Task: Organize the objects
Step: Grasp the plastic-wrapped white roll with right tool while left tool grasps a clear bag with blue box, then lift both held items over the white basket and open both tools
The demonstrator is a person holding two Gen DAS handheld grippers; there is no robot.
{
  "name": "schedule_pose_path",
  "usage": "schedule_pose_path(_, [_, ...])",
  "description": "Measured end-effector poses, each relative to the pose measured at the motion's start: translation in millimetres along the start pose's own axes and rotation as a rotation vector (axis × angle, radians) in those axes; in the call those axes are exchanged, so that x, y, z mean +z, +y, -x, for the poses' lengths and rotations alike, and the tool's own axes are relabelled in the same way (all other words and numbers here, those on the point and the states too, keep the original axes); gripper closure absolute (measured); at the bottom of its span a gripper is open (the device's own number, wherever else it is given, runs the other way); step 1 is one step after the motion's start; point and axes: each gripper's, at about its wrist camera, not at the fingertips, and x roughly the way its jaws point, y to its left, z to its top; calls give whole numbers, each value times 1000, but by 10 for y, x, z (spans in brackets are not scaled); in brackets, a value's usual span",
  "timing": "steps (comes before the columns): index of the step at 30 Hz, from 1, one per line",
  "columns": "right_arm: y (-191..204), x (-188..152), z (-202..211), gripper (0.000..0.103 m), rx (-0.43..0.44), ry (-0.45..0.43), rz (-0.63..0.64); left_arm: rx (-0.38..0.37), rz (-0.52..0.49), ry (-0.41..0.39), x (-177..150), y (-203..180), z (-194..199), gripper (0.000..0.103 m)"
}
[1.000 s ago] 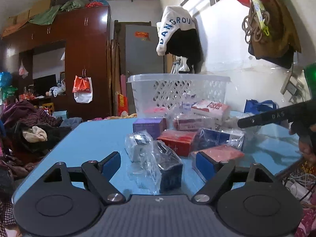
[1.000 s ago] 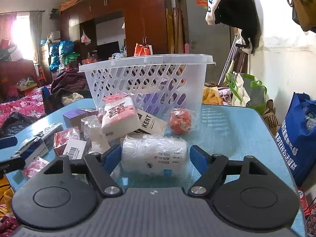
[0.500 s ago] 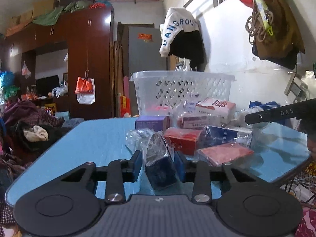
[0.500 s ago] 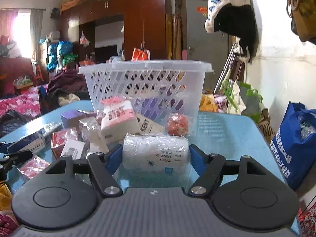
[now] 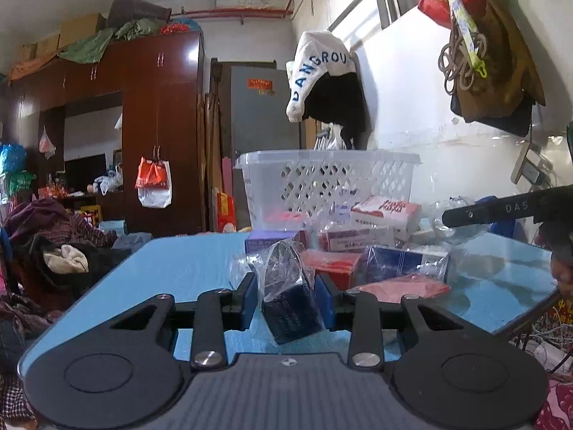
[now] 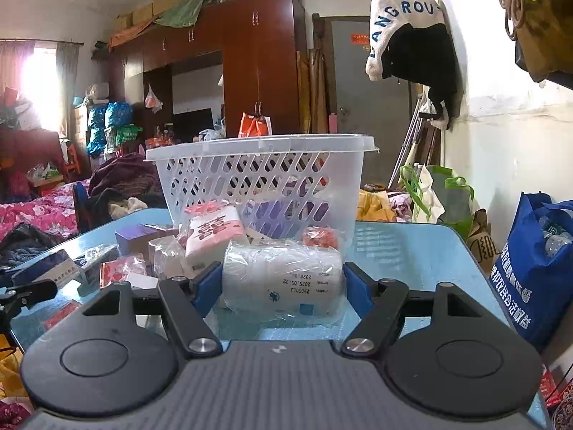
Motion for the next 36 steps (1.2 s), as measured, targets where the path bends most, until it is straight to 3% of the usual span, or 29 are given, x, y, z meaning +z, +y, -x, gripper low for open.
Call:
schedule_pose_path(13, [-141,115,271,29,-16,-101,-67,3,7,-67,175,45,37,64])
schedule_pose_path(24, [-140,576,242,29,-25,-145,-15,-24,51,-133,688,158,-132,64])
schedule_pose_path(31, [40,1029,-71,29,-51,-164,73,-91,47,-130,1268,168,-552,64])
schedule_pose_path(36, [10,1333,-577,29,-74,-169,87,-149,52,-39,1674,113,-1195,64])
